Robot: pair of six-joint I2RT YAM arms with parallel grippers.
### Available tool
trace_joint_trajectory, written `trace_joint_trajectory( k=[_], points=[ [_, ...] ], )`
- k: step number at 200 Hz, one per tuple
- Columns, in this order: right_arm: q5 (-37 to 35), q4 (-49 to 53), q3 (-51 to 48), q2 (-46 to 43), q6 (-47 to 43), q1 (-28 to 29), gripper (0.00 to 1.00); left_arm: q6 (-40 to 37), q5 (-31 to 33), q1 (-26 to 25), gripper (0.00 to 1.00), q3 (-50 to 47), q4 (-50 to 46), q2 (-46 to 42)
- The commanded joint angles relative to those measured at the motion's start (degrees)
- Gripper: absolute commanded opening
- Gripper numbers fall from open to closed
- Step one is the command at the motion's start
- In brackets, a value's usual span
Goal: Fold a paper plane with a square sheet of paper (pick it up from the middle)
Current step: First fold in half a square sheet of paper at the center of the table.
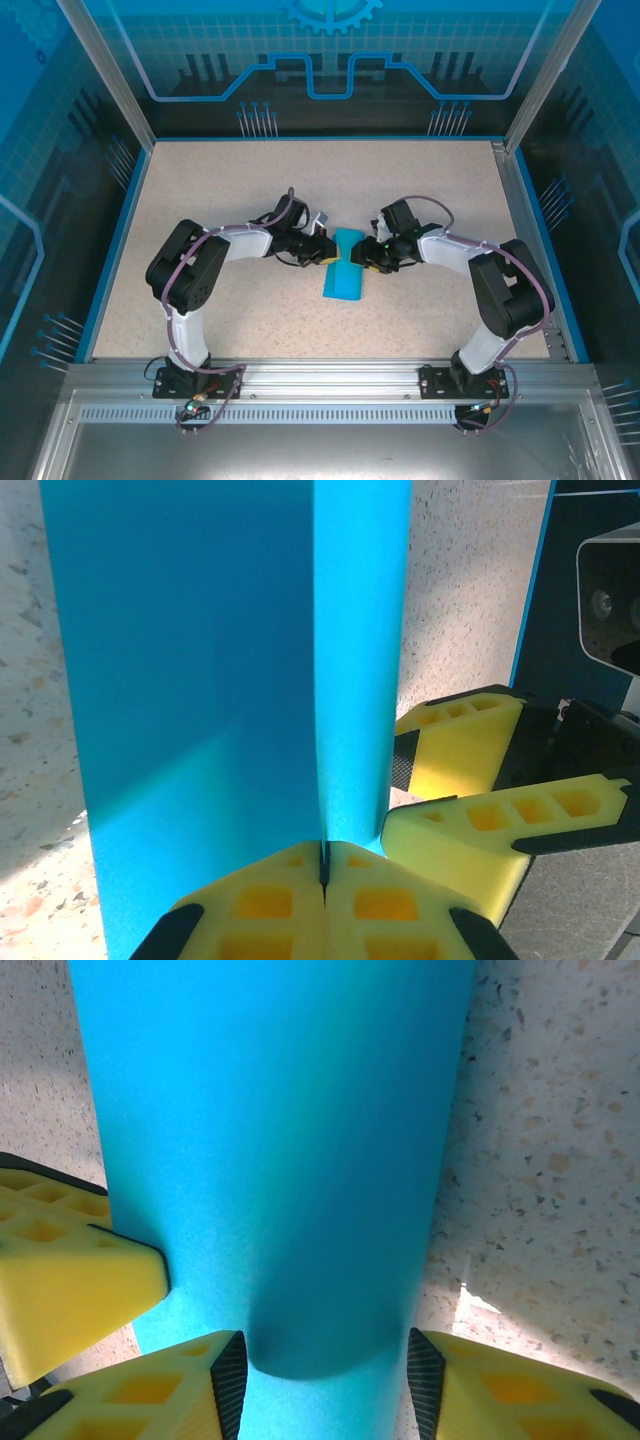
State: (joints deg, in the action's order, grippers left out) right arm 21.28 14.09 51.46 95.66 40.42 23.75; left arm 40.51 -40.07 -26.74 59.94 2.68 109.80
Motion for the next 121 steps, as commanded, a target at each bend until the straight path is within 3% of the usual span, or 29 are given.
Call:
trace_joint_trajectory(
  k=[1, 56, 79, 90, 121],
  points=[
    [0.19, 0.48, 0.04, 0.23, 0.0, 0.69, 0.5, -1.84, 0.41, 0.34, 0.05, 1.8, -2.17, 0.8],
    [-1.94, 0.32, 0.44, 2.09, 1.56, 1.73, 0.45, -2.8, 1.66, 0.64, 0.1, 2.41, -3.41, 1.14],
    [-3.45, -0.11, 0.65, 2.69, 3.6, 2.17, 0.45, -2.72, 3.27, 0.74, 0.23, 1.79, -3.81, -0.38],
    [-4.6, 0.15, 0.9, 2.69, 4.62, 2.38, 0.45, -2.78, 5.92, 0.83, 0.41, 1.04, -4.59, -2.38],
    [-8.09, 2.77, 2.76, 3.36, 5.73, 3.67, 0.46, -3.09, 14.66, 1.16, 0.52, -1.02, -8.95, -7.82]
  ],
)
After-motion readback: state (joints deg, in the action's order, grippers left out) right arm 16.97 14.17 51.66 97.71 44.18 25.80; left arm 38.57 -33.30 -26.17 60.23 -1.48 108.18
